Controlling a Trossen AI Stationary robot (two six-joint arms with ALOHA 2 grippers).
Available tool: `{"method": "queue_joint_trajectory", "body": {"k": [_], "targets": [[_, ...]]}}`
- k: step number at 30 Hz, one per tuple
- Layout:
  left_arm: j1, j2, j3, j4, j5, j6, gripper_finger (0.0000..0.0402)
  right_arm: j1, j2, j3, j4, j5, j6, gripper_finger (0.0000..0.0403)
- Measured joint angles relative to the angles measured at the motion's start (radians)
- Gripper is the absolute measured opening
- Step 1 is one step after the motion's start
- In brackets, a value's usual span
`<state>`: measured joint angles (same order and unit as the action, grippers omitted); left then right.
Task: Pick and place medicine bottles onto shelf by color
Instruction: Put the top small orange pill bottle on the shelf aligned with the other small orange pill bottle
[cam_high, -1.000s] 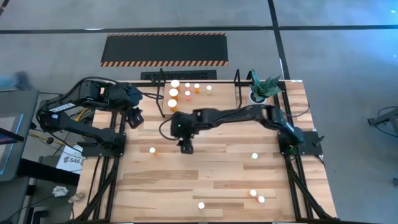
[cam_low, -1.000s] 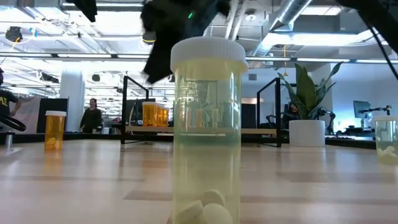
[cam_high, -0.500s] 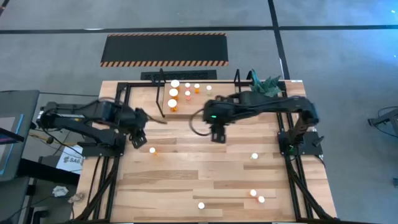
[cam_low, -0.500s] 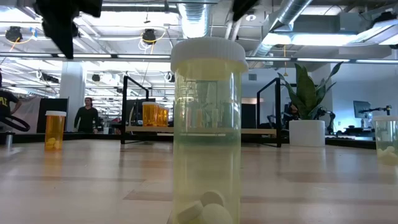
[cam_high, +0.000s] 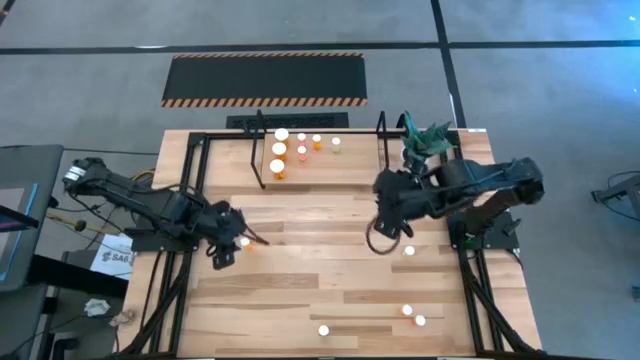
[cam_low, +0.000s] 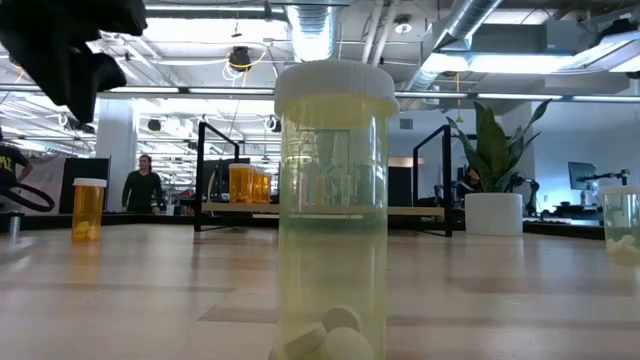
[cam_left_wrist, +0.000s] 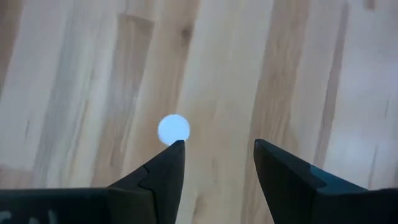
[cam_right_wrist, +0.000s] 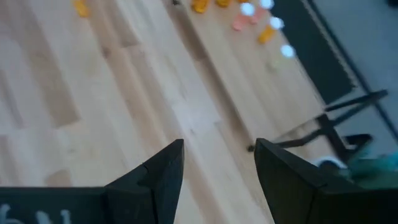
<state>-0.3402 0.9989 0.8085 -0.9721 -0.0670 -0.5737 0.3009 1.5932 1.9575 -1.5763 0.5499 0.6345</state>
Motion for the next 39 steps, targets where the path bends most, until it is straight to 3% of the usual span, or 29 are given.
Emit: {"method": "queue_joint_trajectory", "body": {"k": [12, 15, 23, 39], "targets": [[-0.031, 0.16, -0.002, -0.001, -0.083, 0.123, 0.0179, 0.183, -0.053, -0.017, 0.013, 0.072, -0.009, 0.0218], [-0.031, 0.203, -0.002, -0.001, -0.092, 0.145, 0.0179, 0.206, -0.163, -0.112, 0.006, 0.113, 0.076, 0.0215], [-0.031, 0.261, -0.002, 0.0, -0.174, 0.15, 0.0179, 0.259, -0.433, -0.498, 0.019, 0.178, 0.498, 0.0213], [-0.03, 0.263, -0.061, 0.093, -0.16, 0.115, 0.0179, 0.346, -0.47, -0.791, 0.015, 0.155, 0.703, 0.0215]]}}
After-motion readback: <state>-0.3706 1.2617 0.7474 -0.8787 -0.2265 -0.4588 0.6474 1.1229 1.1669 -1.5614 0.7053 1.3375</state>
